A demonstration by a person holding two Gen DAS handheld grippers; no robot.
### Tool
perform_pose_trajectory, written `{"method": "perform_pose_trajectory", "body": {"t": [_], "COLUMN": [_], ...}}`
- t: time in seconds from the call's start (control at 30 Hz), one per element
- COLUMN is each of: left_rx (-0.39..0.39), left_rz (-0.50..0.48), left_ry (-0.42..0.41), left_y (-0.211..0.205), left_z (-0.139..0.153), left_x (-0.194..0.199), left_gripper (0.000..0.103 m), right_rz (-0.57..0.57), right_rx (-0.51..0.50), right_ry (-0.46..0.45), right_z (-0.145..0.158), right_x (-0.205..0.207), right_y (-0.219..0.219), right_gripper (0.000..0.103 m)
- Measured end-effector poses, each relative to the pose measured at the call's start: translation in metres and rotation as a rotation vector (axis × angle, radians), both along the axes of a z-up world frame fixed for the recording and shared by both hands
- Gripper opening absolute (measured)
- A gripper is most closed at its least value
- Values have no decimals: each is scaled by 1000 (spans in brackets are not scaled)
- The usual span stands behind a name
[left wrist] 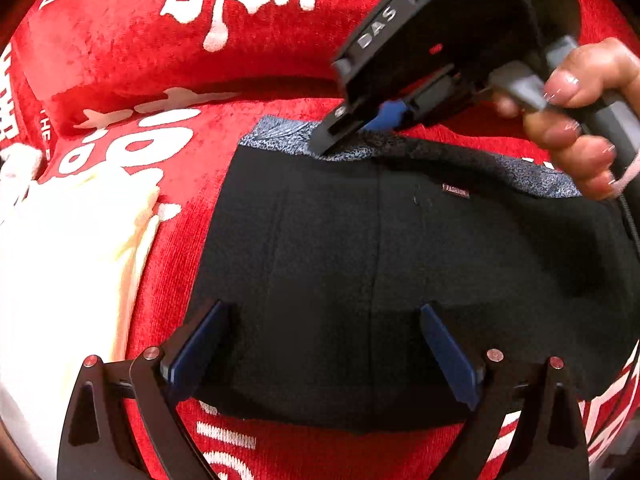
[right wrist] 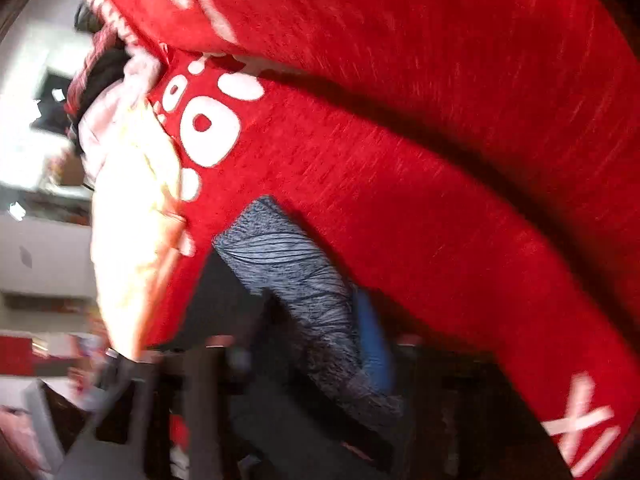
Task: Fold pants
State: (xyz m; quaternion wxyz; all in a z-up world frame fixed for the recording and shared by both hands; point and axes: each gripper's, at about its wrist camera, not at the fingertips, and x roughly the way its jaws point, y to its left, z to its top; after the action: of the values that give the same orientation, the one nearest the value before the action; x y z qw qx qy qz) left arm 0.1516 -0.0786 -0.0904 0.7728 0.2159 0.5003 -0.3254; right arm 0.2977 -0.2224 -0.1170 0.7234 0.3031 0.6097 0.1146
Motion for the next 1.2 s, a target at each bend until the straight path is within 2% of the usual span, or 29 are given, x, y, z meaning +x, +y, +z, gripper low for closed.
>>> {"method": "perform_pose_trajectory", "body": {"t": [0.07,0.2,0.27,0.3,0.33,0.37,0.43,0.47,0.5,0.63,0.73,0.8,0.83,0.87,0.9,0.93,1.0,1.07,1.17,1.2], "left_rx": [6,10,23,29,38,49,70,76,76,86,81,53,44,35,28,24,70,156,190,207], "left_rz": [29,29,27,28,32,40,56,61,66,46,-21,-71,-84,-102,-108,-110,-92,-59,-134,-154], "left_ry": [18,6,12,19,30,40,48,54,60,88,76,58,50,33,20,15,11,14,-109,-127], "left_y": [2,7,5,4,3,2,3,3,4,-3,-29,-63,-76,-98,-114,-134,-165,-180,-182,-182], "left_z": [3,1,1,2,3,5,9,12,17,28,40,44,44,41,37,29,4,-24,-29,-30], "left_x": [1,-3,-2,-1,1,2,3,3,2,-9,-24,-36,-38,-43,-45,-46,-46,-45,-63,-66], "left_gripper": [98,98,98,98,98,98,98,98,98,98,98,98,98,98,98,98,98,98,98,98], "right_rz": [-6,43,57,55,27,0,-56,-72,-87,-166,-268,-339,-382,-411,-445,-485,-539,-580,-651,-678], "right_rx": [7,-2,-78,-97,-111,-110,-106,-110,-119,-157,-216,-249,-266,-268,-263,-266,-283,-314,-378,-422], "right_ry": [-19,-33,-20,-21,-26,-24,-11,-2,-5,-18,14,18,31,48,71,92,111,134,131,145], "right_z": [10,16,9,6,6,7,15,21,28,51,59,61,59,56,50,44,33,23,24,25], "right_x": [-1,15,24,21,22,22,11,2,-10,-107,-172,-209,-228,-240,-255,-268,-290,-312,-355,-369], "right_y": [8,26,44,35,38,36,32,30,26,-11,-42,-63,-76,-87,-105,-117,-142,-159,-202,-215], "right_gripper": [8,7,10,16,17,23,42,56,58,58,58,58,55,39,30,30,30,30,30,30]}}
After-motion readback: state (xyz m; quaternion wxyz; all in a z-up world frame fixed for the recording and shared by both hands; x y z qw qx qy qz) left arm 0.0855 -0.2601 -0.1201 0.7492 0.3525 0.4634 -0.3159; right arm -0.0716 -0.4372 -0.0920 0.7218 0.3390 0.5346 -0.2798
